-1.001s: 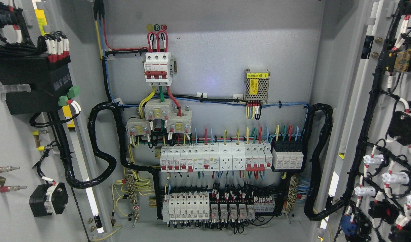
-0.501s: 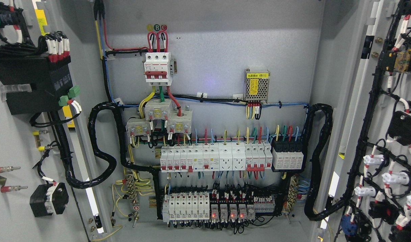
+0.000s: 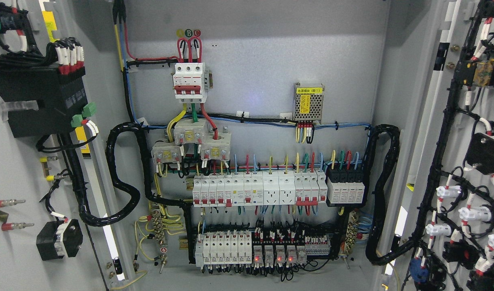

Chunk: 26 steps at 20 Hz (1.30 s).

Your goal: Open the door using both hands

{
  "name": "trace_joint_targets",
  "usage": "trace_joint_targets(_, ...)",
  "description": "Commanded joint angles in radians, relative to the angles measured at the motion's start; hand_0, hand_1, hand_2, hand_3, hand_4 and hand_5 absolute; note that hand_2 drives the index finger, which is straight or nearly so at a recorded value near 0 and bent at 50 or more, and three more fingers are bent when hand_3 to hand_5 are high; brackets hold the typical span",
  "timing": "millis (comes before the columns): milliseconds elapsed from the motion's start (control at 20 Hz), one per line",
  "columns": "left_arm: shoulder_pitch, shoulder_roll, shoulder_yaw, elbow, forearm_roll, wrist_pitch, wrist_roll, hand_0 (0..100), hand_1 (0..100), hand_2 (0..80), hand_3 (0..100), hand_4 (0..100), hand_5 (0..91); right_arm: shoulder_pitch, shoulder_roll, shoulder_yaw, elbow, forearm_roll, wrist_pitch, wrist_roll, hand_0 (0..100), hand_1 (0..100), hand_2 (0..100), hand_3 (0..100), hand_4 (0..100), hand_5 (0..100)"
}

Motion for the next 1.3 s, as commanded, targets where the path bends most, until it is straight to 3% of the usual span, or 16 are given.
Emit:
trace_joint_targets(0,-0.039,0.0,0.001,-0.021,0.005,-0.027,-0.027,0,0,0.0,0,0,0.0,0.129,-0.102,-0.232,-0.105,0.004,-0.001,-0.057,22,1,0,0,0,0)
trace_joint_targets(100,-0.037,0.002,0.0,-0.098,-0.003,-0.081,-0.076,0,0,0.0,0,0,0.0,0.18,-0.123,-0.317,-0.151,0.002,-0.007,-0.145,22,1,0,0,0,0)
trace_joint_targets(200,-0.007,0.012,-0.002,-0.26,-0.005,-0.099,-0.126,0,0,0.0,0,0,0.0,0.232,-0.138,-0.379,-0.188,-0.002,-0.018,-0.185,22,1,0,0,0,0)
trace_joint_targets(351,0.105,0.015,-0.002,-0.592,-0.009,-0.09,-0.133,0,0,0.0,0,0,0.0,0.348,-0.16,-0.45,-0.263,0.002,-0.051,-0.188,22,1,0,0,0,0)
trace_joint_targets(551,0.233,0.017,0.004,-1.028,-0.152,-0.082,-0.136,0,0,0.0,0,0,0.0,0.517,-0.172,-0.526,-0.306,0.002,-0.134,-0.188,22,1,0,0,0,0)
trace_joint_targets(701,0.321,0.016,0.006,-1.34,-0.169,-0.082,-0.145,0,0,0.0,0,0,0.0,0.644,-0.235,-0.589,-0.34,-0.002,-0.258,-0.188,22,1,0,0,0,0)
trace_joint_targets(801,0.361,0.017,0.004,-1.483,-0.169,-0.081,-0.191,0,0,0.0,0,0,0.0,0.692,-0.243,-0.614,-0.372,-0.002,-0.341,-0.188,22,1,0,0,0,0)
trace_joint_targets(1001,0.408,0.04,0.01,-1.667,-0.169,-0.082,-0.347,0,0,0.0,0,0,0.0,0.778,-0.249,-0.655,-0.4,-0.004,-0.516,-0.188,22,1,0,0,0,0)
trace_joint_targets(1102,0.415,0.046,0.026,-1.754,-0.169,-0.082,-0.364,0,0,0.0,0,0,0.0,0.823,-0.287,-0.68,-0.4,-0.004,-0.599,-0.188,22,1,0,0,0,0)
trace_joint_targets(1252,0.426,0.051,0.044,-1.877,-0.167,-0.095,-0.367,0,0,0.0,0,0,0.0,0.863,-0.333,-0.726,-0.4,-0.004,-0.66,-0.188,22,1,0,0,0,0)
